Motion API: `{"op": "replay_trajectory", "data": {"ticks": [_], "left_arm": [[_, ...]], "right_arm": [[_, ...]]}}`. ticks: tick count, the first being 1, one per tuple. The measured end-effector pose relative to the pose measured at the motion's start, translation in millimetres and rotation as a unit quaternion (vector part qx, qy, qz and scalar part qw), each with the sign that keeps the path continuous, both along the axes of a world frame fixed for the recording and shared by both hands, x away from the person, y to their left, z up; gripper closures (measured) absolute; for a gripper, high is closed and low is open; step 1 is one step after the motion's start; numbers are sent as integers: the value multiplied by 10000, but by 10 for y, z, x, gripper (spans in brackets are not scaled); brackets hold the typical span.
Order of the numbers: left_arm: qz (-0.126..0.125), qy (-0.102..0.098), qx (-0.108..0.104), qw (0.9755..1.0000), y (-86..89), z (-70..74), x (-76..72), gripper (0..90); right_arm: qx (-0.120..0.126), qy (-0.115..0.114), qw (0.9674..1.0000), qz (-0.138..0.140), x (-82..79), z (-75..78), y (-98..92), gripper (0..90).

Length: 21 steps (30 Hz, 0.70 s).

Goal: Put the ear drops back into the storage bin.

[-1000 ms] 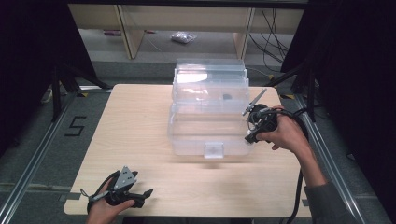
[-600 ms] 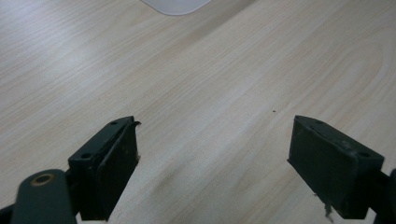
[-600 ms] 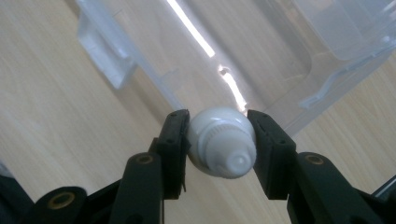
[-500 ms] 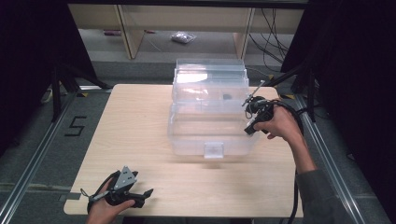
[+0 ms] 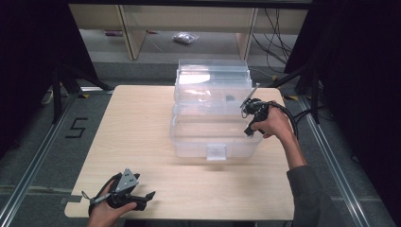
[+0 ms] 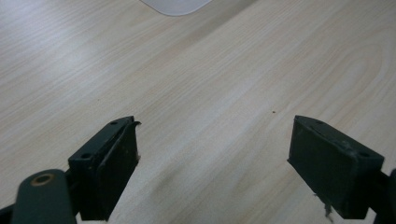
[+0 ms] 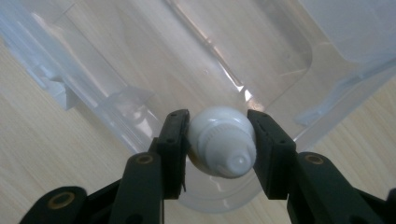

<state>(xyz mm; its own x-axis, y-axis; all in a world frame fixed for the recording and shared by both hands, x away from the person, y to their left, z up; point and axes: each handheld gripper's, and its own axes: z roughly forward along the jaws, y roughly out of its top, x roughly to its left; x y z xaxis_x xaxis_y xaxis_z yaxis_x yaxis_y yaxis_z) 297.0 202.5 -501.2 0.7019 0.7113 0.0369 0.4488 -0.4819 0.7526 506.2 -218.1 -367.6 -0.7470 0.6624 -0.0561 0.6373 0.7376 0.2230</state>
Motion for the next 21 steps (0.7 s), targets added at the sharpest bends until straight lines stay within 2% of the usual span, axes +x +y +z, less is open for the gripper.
{"op": "replay_trajectory", "data": {"ticks": [2, 3, 8, 11, 12, 15, 16, 19, 20, 21], "left_arm": [[44, -65, -45, 10000, -5, -4, -1, 151], [18, -65, 15, 10000, 2, -1, 2, 151], [41, -64, -31, 10000, -4, -4, 0, 151], [29, -31, -58, 10000, -7, -7, -2, 151], [4, -41, 1, 10000, 0, -2, 3, 152], [-8, 17, -34, 10000, -3, 0, -3, 151], [34, -57, -13, 10000, -4, -8, 1, 151], [46, -59, -35, 10000, -5, -7, -1, 152], [-10, 18, -41, 10000, -2, 1, -2, 151], [-3, 13, 5, 10000, 1, 1, 3, 151]], "right_arm": [[-13, 26, 10000, -8, 24, -38, 17, 603], [34, 68, 10000, -52, 35, -63, 26, 603], [30, 223, 9996, -148, 68, -188, 44, 603], [50, 254, 9996, -106, 88, -237, 46, 603], [52, 311, 9993, -216, 86, -248, 60, 603], [23, 328, 9993, -183, 112, -288, 49, 603], [60, 324, 9992, -208, 113, -302, 48, 602], [35, 381, 9989, -254, 130, -342, 47, 603], [45, 362, 9991, -213, 137, -362, 42, 603], [37, 390, 9988, -277, 140, -369, 51, 603]]}}
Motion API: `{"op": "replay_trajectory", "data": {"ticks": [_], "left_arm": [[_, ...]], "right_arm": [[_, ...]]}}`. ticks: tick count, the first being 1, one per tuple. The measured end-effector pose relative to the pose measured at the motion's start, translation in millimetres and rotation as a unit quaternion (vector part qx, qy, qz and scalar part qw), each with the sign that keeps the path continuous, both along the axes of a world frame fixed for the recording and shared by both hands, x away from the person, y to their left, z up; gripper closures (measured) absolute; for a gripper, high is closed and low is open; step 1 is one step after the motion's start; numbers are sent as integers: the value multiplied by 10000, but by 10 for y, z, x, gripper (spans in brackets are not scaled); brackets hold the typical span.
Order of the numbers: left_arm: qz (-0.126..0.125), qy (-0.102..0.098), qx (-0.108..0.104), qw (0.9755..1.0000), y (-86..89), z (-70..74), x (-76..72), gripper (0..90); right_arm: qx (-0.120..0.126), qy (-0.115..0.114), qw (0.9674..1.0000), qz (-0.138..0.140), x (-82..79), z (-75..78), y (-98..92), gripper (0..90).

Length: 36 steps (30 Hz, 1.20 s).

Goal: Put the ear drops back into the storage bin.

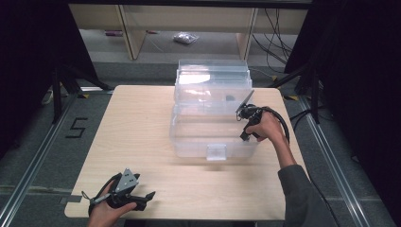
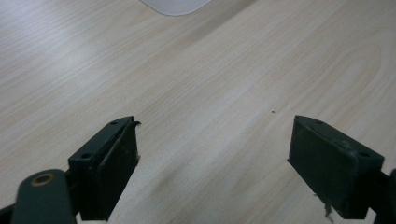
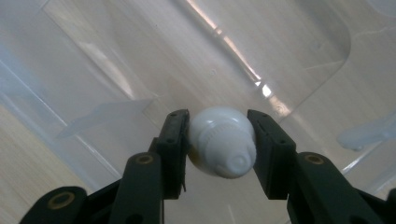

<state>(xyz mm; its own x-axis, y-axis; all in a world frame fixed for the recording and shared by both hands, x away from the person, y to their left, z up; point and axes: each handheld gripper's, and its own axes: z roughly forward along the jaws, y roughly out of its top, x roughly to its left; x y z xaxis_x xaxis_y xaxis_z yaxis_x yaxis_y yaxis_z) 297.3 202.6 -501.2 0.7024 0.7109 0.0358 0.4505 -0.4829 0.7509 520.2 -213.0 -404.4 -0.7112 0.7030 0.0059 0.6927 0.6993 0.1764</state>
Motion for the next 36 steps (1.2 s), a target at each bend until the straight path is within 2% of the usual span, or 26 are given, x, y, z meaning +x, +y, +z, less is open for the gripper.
{"op": "replay_trajectory", "data": {"ticks": [1, 2, 4, 5, 6, 10, 11, 13, 14, 16, 17, 20, 22, 23, 24, 26, 29, 30, 31, 33, 36], "left_arm": [[31, -77, -7, 10000, -4, -7, 1, 151], [29, -73, -1, 10000, -4, -5, -1, 151], [-25, 26, -43, 10000, -4, 2, -11, 151], [40, -56, -45, 10000, -9, -6, -7, 151], [32, -73, -41, 10000, -7, -4, -4, 151], [-7, 14, 3, 10000, 1, 1, -4, 151], [29, -65, -47, 10000, -8, -5, -5, 151], [69, -26, -155, 9999, -23, -14, -14, 151], [10, -65, -4, 10000, -9, -9, -2, 151], [26, -56, -77, 10000, -15, -6, -8, 151], [54, -43, -61, 10000, -12, -7, -8, 151], [27, -65, -46, 10000, -6, -4, -6, 151], [19, -60, -97, 9999, -12, -4, -10, 151], [9, -51, -72, 10000, -10, -4, -9, 151], [18, -65, -36, 10000, -10, -5, -9, 151], [16, -63, -41, 10000, -10, -3, -7, 151], [59, -33, -142, 9999, -21, -12, -13, 151], [26, 44, -120, 9999, -17, -6, -11, 151], [54, -46, -125, 9999, -21, -13, -10, 151], [24, -68, -31, 10000, -12, -5, -8, 151], [27, -59, -71, 10000, -14, -6, -9, 151]], "right_arm": [[-5, 27, 10000, 16, 8, -12, -1, 603], [-19, 11, 10000, 51, 22, -25, 1, 603], [-51, 76, 10000, -40, 23, -40, 24, 603], [-53, 40, 10000, 27, 34, -49, 22, 603], [-76, 140, 9998, -156, 30, -52, 40, 603], [-154, 127, 9998, -65, 64, -84, 24, 602], [-146, 132, 9997, -130, 58, -91, 25, 603], [-193, 247, 9990, -329, 49, -93, 40, 603], [-207, 236, 9990, -322, 51, -93, 40, 603], [-181, 220, 9994, -184, 66, -113, 33, 603], [-218, 244, 9990, -297, 59, -114, 46, 602], [-175, 298, 9989, -328, 56, -146, 67, 602], [-187, 331, 9989, -280, 59, -172, 63, 602], [-196, 283, 9991, -262, 58, -191, 61, 602], [-172, 335, 9989, -265, 57, -200, 61, 602], [-155, 260, 9994, -182, 66, -232, 52, 602], [-149, 315, 9991, -239, 62, -246, 58, 602], [-145, 313, 9991, -239, 64, -249, 56, 602], [-158, 316, 9990, -264, 62, -244, 60, 602], [-171, 308, 9991, -241, 67, -249, 60, 602], [-228, 355, 9984, -364, 64, -260, 84, 601]]}}
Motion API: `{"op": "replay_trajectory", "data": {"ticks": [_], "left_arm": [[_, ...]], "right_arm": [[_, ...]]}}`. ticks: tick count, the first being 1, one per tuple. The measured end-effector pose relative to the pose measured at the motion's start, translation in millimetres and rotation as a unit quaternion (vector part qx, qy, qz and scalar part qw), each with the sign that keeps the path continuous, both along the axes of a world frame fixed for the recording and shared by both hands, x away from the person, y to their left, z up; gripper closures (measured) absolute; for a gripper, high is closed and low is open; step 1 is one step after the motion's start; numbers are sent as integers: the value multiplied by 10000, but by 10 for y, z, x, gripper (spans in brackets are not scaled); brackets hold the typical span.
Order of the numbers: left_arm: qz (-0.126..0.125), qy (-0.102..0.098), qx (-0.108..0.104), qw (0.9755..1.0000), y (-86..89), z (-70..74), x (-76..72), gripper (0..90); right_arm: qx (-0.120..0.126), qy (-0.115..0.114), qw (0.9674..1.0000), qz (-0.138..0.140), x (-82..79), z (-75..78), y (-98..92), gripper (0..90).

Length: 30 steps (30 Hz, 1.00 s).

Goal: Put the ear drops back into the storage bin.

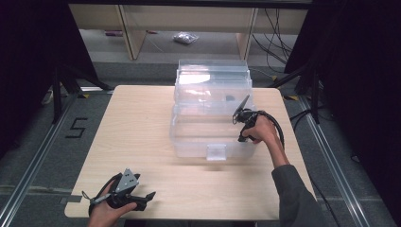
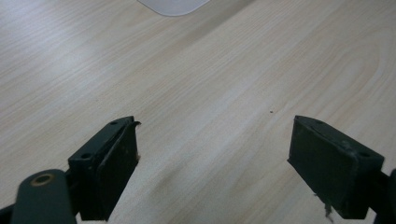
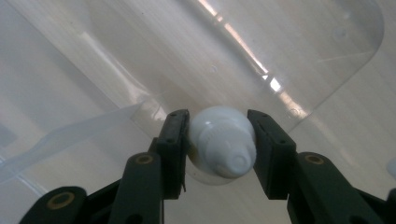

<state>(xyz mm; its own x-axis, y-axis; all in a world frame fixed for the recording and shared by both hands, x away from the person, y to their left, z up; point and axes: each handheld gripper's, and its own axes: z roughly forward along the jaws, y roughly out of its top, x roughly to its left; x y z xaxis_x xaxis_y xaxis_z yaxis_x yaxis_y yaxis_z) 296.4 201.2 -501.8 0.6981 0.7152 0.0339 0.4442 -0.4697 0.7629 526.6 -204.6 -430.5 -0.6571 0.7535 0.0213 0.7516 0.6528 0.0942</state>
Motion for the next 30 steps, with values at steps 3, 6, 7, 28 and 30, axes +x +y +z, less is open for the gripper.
{"op": "replay_trajectory", "data": {"ticks": [3, 6, 7, 28, 30], "left_arm": [[-4, 0, -4, 10000, -2, 0, -3, 151], [-9, -8, 69, 10000, 4, -1, 4, 151], [-14, -7, 76, 10000, 5, 0, 4, 151], [-3, -1, 61, 10000, 6, -5, 7, 151], [8, 29, -43, 10000, -1, -4, 2, 151]], "right_arm": [[-96, -16, 9999, 78, 16, -32, -4, 599], [-9, -59, 10000, 79, 19, -16, -4, 533], [69, -69, 10000, 14, 13, 19, -1, 487], [671, -1022, 9925, 46, -191, 550, -77, 325], [692, -977, 9927, 140, -227, 571, -68, 328]]}}
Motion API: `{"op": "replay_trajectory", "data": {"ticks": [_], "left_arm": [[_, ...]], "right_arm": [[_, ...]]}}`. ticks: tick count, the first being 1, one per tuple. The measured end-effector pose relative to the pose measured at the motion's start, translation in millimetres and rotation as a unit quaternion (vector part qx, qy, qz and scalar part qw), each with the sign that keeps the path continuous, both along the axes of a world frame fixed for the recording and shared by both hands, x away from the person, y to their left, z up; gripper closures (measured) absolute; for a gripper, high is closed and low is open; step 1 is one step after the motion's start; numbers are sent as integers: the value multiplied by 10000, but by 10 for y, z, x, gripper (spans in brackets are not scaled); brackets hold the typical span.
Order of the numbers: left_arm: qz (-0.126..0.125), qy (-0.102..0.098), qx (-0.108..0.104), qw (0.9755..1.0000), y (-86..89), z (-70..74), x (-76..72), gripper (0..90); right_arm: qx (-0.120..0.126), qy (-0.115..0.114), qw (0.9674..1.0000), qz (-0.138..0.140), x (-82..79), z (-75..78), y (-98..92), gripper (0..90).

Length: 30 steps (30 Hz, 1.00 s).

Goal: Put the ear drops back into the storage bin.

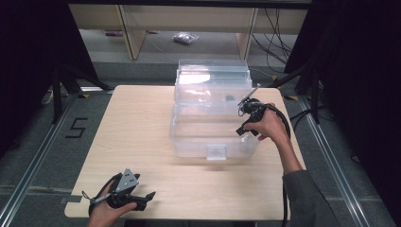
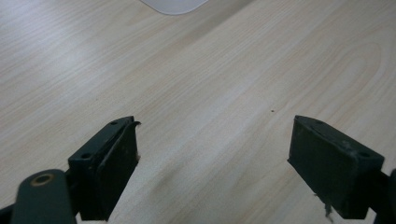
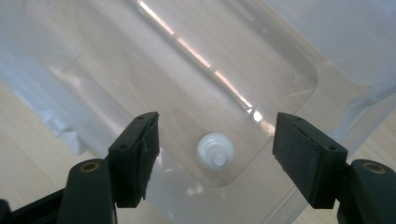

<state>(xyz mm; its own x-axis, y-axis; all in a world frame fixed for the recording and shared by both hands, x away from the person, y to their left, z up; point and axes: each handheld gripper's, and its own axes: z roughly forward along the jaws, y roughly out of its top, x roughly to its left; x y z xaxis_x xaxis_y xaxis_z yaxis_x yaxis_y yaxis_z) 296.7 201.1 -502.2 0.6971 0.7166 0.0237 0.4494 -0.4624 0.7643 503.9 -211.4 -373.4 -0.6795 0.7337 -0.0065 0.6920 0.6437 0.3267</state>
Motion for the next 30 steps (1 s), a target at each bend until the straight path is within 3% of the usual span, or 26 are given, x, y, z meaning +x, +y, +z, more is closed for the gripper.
{"op": "replay_trajectory", "data": {"ticks": [4, 5, 8, 10, 15, 16, 18, 19, 20, 27, 28, 30], "left_arm": [[5, -7, -14, 10000, -2, -4, -1, 151], [-14, 14, 2, 10000, 2, 1, 1, 151], [9, -11, -14, 10000, -2, -2, -3, 151], [-5, -42, 103, 9999, 12, 4, 7, 151], [-10, -42, 115, 9999, 12, 6, 7, 151], [-6, -39, 111, 9999, 12, 5, 6, 151], [-25, 4, 113, 9999, 15, 9, 5, 151], [-18, 11, 62, 10000, 9, 6, 3, 151], [17, -17, -9, 10000, -2, -3, 0, 151], [13, -17, -4, 10000, -1, -2, -5, 151], [-35, -10, 110, 9999, 13, 7, 1, 151], [7, -44, 91, 9999, 10, 6, 3, 151]], "right_arm": [[24, -25, 10000, -38, -63, 36, 33, 318], [14, -99, 9999, 91, -65, 42, 31, 318], [42, -114, 9999, 117, -96, 57, 48, 315], [58, -144, 9998, 126, -107, 69, 46, 311], [35, -96, 9999, 3, -155, 98, 55, 293], [59, -220, 9996, 170, -150, 99, 46, 291], [75, -129, 9999, 30, -195, 109, 64, 299], [94, -159, 9998, 54, -206, 109, 66, 303], [167, -299, 9991, 248, -200, 96, 58, 302], [255, -371, 9987, 245, -276, 89, 93, 289], [234, -369, 9987, 263, -293, 95, 96, 289], [279, -431, 9983, 293, -310, 100, 99, 288]]}}
